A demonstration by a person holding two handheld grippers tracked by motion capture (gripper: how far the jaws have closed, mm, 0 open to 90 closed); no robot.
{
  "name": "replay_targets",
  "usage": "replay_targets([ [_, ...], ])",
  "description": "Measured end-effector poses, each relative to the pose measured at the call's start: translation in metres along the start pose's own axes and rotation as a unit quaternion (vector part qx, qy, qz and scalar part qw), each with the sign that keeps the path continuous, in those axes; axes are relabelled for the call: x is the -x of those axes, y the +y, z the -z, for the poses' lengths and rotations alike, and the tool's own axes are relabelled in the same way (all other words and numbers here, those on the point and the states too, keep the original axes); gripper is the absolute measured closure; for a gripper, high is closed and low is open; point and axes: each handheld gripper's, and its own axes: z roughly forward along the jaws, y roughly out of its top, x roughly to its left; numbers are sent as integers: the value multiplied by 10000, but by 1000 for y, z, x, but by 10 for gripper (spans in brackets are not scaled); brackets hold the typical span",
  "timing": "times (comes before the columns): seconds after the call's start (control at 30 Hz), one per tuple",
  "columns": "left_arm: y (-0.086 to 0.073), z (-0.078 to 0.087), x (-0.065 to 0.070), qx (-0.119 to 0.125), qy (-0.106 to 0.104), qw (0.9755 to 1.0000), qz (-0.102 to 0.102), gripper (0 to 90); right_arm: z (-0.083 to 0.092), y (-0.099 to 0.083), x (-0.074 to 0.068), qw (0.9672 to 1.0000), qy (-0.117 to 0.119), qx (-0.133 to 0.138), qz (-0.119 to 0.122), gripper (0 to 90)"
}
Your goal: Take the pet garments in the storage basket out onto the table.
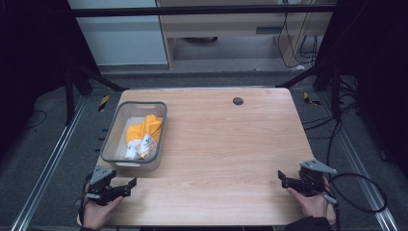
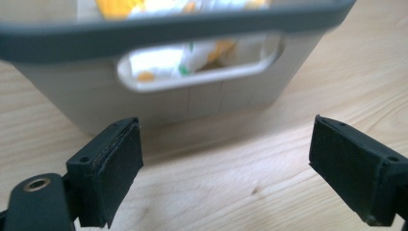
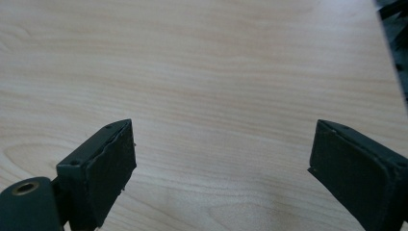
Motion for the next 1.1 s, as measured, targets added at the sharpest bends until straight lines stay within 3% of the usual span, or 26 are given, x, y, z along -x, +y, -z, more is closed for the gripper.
replay_targets([
  [0.1,4,6,0,159,-41,9997,164,120,2,0,-7,9999,94,36,-14,97],
  [0.2,7,10,1,145,-111,9994,294,133,-2,0,-10,9998,101,-79,165,102],
  [0.37,14,16,3,113,-250,9987,435,161,0,0,-16,9997,113,-90,191,106],
  [0.63,26,22,5,228,-59,9992,309,188,-2,1,-20,9995,129,-97,278,106],
  [1.1,60,24,6,331,-82,9992,187,181,-3,1,-20,9993,27,-129,341,106],
])
